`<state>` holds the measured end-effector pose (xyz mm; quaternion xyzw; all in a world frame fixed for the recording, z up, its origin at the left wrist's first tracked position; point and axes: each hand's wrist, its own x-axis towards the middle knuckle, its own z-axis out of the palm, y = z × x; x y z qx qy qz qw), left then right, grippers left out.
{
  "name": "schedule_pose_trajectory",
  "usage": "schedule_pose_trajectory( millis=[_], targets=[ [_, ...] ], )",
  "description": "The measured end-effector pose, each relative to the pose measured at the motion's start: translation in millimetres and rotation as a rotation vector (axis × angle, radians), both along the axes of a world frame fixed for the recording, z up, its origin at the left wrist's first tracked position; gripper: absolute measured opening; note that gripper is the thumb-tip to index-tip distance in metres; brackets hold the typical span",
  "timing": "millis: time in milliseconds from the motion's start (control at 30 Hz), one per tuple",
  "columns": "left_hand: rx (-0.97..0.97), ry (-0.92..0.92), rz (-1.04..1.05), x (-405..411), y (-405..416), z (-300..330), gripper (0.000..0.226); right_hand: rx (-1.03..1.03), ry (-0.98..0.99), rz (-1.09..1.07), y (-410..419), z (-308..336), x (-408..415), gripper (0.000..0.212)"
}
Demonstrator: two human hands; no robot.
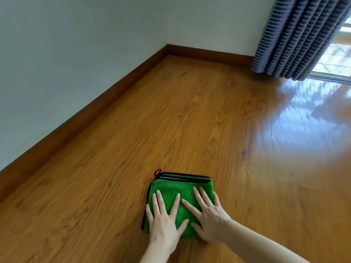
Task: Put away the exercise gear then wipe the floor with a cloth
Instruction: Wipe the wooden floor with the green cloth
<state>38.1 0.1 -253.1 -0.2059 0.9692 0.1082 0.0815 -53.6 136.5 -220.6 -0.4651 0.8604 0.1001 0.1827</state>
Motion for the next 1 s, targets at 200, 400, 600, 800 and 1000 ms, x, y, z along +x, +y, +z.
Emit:
schedule_pose_trajectory(
  millis=[200,400,600,800,1000],
  targets=[
    [-0.095,-0.249,-0.062,-49.1,-39.6,34.6,0.077,0.090,-0.034,-0.042,-48.3,11.4,-35.9,0.066],
    [-0.115,-0.280,-0.112,-85.2,-86.0,30.2,0.078,0.152,-0.097,-0.109,-88.0,15.7,-67.3,0.068],
    [-0.131,-0.160,-0.109,-81.1,-93.9,22.3,0.071,0.097,-0.113,-0.118,-96.2,18.8,-77.1,0.068],
    [0.057,0.125,0.034,-10.8,-71.1,12.1,0.065,-0.487,-0.143,-0.312,-70.6,22.1,-81.8,0.063],
    [0.192,0.195,0.100,-2.2,-64.3,38.6,0.063,-0.773,-0.495,-0.977,-79.9,37.3,-87.2,0.061]
  ],
)
